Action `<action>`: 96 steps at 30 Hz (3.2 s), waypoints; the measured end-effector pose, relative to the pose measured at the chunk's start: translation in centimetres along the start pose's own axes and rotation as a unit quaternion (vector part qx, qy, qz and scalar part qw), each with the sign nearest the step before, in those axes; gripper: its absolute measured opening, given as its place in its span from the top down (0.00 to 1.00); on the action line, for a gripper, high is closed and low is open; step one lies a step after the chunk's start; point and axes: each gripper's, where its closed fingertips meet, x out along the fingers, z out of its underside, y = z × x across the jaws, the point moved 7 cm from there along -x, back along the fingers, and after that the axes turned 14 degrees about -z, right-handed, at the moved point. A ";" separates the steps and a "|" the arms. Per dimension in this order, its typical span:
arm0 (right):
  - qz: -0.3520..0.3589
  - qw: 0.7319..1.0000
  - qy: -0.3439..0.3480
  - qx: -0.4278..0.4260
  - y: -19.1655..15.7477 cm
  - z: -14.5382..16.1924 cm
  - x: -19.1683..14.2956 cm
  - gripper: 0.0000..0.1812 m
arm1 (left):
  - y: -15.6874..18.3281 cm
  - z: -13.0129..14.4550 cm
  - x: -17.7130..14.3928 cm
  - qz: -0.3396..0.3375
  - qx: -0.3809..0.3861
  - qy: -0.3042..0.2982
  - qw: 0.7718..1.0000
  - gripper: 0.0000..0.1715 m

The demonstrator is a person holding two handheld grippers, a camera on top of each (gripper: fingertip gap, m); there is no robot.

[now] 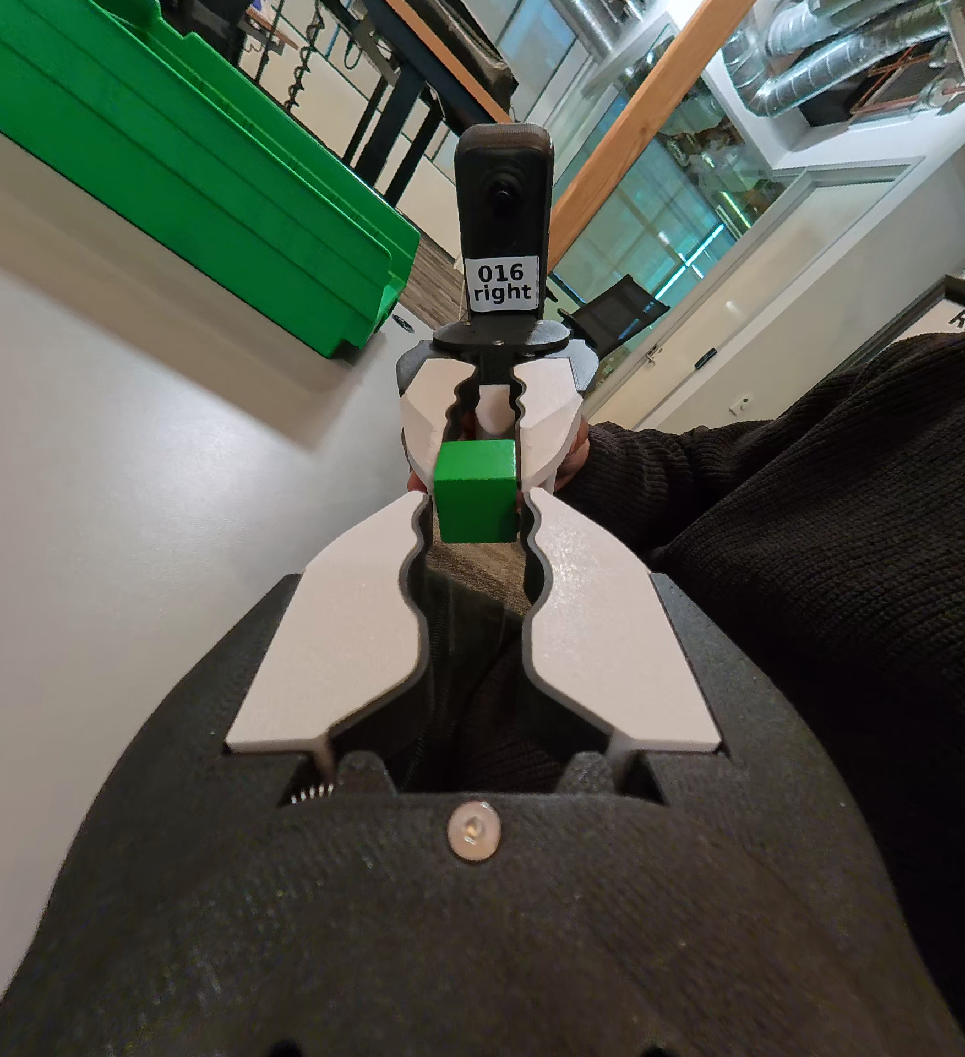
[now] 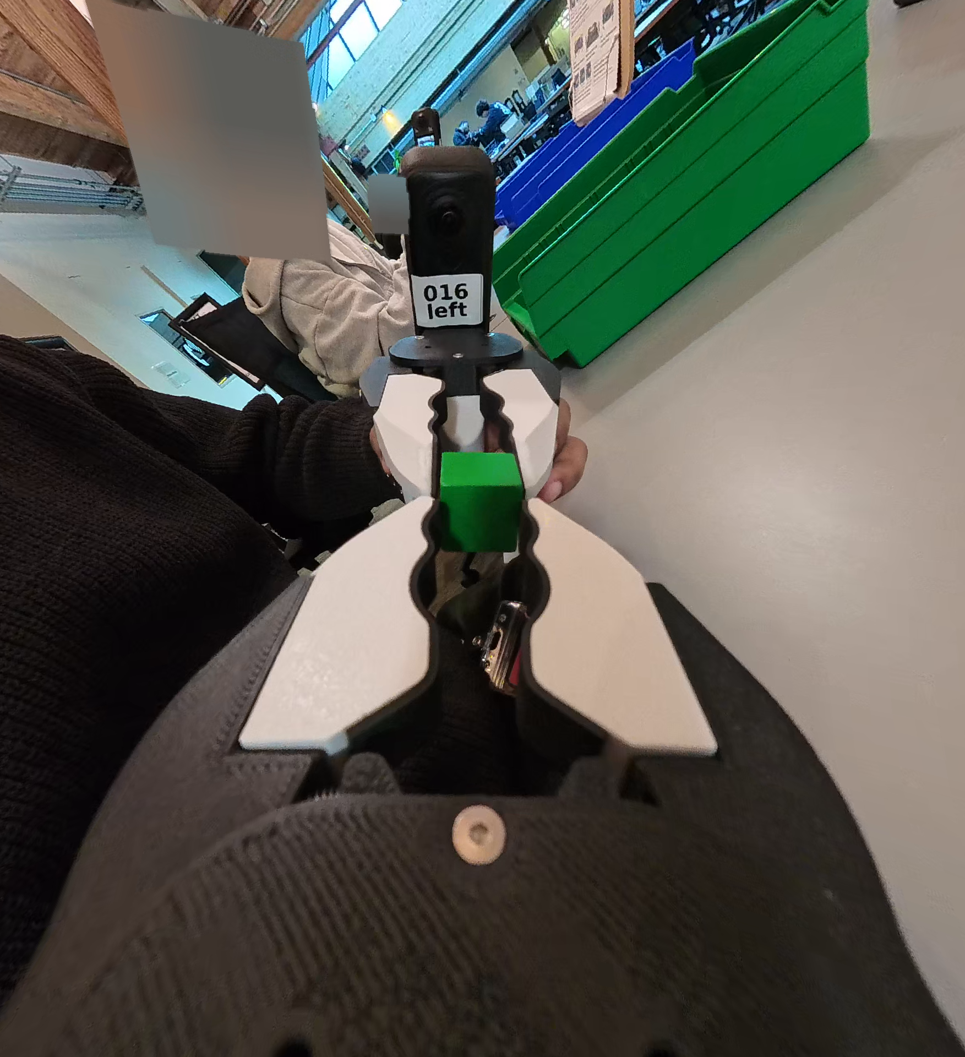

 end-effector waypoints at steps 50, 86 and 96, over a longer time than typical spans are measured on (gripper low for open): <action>0.008 1.000 -0.010 -0.001 0.0 0.1 -0.1 0.85 | -0.3 0.1 0.0 0.005 -0.011 -0.006 1.000 0.84; 0.249 0.711 -0.646 -0.122 11.6 -11.5 -27.7 0.85 | -0.5 -2.2 -0.2 -0.082 -0.027 0.053 0.995 0.71; 0.228 0.712 -0.652 -0.123 12.6 -10.2 -27.4 0.85 | -1.3 -1.5 0.4 -0.084 -0.070 0.054 0.992 0.72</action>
